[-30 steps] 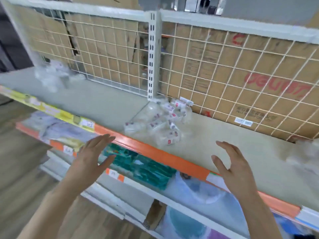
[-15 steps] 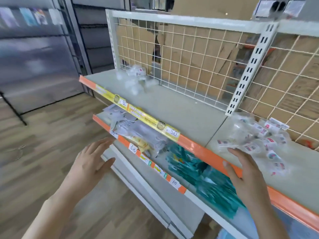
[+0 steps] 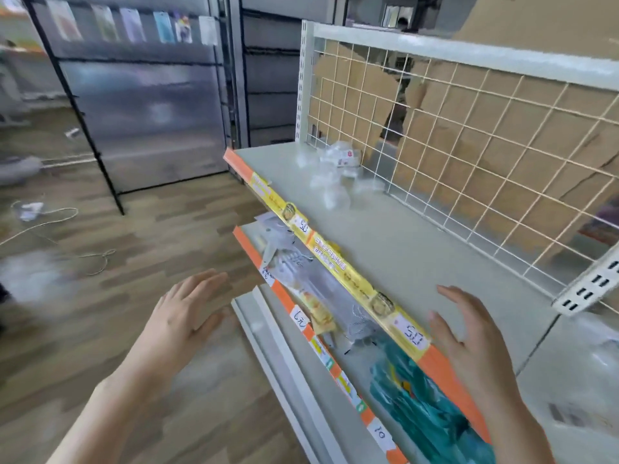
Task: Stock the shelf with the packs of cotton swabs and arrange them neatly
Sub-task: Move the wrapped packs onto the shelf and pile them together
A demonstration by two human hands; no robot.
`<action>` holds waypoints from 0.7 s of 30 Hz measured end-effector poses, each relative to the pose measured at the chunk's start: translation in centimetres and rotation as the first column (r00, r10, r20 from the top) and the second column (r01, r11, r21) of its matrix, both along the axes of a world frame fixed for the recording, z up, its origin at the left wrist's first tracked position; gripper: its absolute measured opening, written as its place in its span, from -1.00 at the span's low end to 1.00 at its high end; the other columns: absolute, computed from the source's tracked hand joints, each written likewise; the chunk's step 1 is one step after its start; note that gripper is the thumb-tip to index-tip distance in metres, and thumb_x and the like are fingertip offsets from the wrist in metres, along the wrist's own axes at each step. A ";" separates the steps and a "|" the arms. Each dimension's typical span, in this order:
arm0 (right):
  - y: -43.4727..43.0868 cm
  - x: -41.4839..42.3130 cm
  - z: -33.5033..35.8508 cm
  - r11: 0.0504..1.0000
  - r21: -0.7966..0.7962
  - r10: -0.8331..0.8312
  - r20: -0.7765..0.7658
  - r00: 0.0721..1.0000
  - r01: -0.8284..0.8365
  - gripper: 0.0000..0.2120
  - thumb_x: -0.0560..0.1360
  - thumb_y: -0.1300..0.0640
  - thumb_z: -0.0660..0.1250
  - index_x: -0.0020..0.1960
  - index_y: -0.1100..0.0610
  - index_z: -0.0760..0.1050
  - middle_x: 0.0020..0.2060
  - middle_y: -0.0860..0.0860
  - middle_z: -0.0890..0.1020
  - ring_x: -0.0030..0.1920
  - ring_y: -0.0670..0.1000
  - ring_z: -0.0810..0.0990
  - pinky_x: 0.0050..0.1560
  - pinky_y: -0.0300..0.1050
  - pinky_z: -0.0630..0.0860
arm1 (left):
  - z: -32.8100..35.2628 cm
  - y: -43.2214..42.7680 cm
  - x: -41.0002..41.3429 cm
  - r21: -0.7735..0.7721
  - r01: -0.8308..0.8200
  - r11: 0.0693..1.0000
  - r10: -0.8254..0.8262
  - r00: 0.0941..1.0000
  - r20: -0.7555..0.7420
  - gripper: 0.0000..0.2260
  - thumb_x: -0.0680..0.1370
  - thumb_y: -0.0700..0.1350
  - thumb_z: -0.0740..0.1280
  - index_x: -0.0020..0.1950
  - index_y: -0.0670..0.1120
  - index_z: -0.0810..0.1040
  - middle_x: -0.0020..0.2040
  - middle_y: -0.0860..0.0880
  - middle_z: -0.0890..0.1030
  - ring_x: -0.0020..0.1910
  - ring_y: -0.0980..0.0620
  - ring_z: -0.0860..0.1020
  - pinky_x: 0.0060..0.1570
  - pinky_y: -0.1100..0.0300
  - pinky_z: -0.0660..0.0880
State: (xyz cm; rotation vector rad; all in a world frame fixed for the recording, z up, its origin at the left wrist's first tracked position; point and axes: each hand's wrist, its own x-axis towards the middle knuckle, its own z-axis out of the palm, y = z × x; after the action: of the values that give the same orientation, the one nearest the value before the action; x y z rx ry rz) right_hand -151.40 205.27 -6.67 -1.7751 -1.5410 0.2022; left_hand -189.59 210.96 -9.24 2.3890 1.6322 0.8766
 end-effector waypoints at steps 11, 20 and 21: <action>13.5 2.7 1.4 0.997 -0.016 0.071 0.012 0.997 -0.070 -0.66 0.52 0.11 0.31 0.29 0.02 0.44 0.29 -0.06 0.46 0.36 -0.04 0.36 0.25 -0.15 0.29 | 0.7 13.0 5.1 0.008 0.002 1.000 -0.002 1.000 0.008 -0.47 0.51 0.24 0.11 0.35 -0.04 0.45 0.30 0.03 0.47 0.25 0.01 0.40 0.18 0.11 0.33; 20.5 1.9 -0.3 0.994 -0.095 0.051 0.043 0.998 -0.047 -0.64 0.52 0.08 0.30 0.31 -0.04 0.40 0.28 -0.13 0.43 0.36 -0.10 0.34 0.20 -0.25 0.25 | 0.1 24.0 8.3 0.001 0.144 0.990 -0.143 0.989 0.047 -0.41 0.53 0.34 -0.01 0.37 0.00 0.42 0.33 0.02 0.45 0.28 0.04 0.36 0.20 0.16 0.28; 21.2 1.5 -0.6 0.995 -0.094 0.041 0.040 0.998 -0.037 -0.64 0.52 0.09 0.31 0.31 -0.04 0.41 0.27 -0.13 0.43 0.36 -0.10 0.34 0.19 -0.26 0.24 | 0.0 25.3 8.5 0.003 0.164 0.987 -0.164 0.985 0.052 -0.42 0.52 0.33 0.03 0.37 -0.01 0.42 0.33 0.02 0.45 0.28 0.04 0.35 0.21 0.20 0.26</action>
State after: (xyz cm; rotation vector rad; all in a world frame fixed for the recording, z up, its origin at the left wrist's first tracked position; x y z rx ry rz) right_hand -149.91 226.50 -7.25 -1.8330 -1.6208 0.2612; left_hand -181.12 236.29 -9.26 2.4357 1.3943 0.8986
